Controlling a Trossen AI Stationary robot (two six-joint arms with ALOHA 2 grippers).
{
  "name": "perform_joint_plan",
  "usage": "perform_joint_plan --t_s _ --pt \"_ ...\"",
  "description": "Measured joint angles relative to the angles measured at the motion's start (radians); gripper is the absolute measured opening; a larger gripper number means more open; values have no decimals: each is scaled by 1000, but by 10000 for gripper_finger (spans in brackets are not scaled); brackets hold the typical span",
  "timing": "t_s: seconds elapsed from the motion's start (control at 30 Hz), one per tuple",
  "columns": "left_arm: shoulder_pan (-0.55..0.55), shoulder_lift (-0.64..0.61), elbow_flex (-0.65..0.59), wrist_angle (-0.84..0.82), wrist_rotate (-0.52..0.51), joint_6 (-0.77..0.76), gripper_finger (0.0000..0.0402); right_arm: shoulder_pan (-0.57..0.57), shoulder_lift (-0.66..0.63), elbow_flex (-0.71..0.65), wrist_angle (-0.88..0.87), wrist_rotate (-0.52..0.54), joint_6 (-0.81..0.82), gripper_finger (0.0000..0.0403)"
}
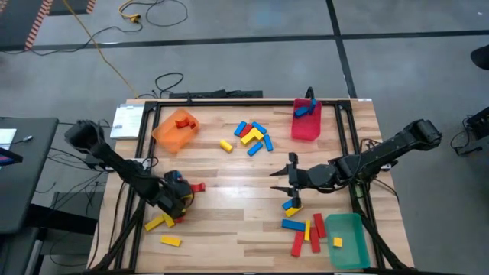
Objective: Sort blocks
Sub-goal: Put the blue block into the red bin
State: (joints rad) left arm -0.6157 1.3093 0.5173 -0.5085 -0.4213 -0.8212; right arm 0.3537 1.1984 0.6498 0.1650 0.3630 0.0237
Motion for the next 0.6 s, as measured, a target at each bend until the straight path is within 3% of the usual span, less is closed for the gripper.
perform_joint_plan --t_s 0.17,0.4,0.6 --pt "0 25 22 -6 -14 51 129 6 0 0 -2 0 2 207" --pt "-5 25 38 -18 -21 57 126 27 0 0 -12 0 17 207" --pt "-1 -4 58 102 -88 152 127 28 26 0 -8 0 47 207"
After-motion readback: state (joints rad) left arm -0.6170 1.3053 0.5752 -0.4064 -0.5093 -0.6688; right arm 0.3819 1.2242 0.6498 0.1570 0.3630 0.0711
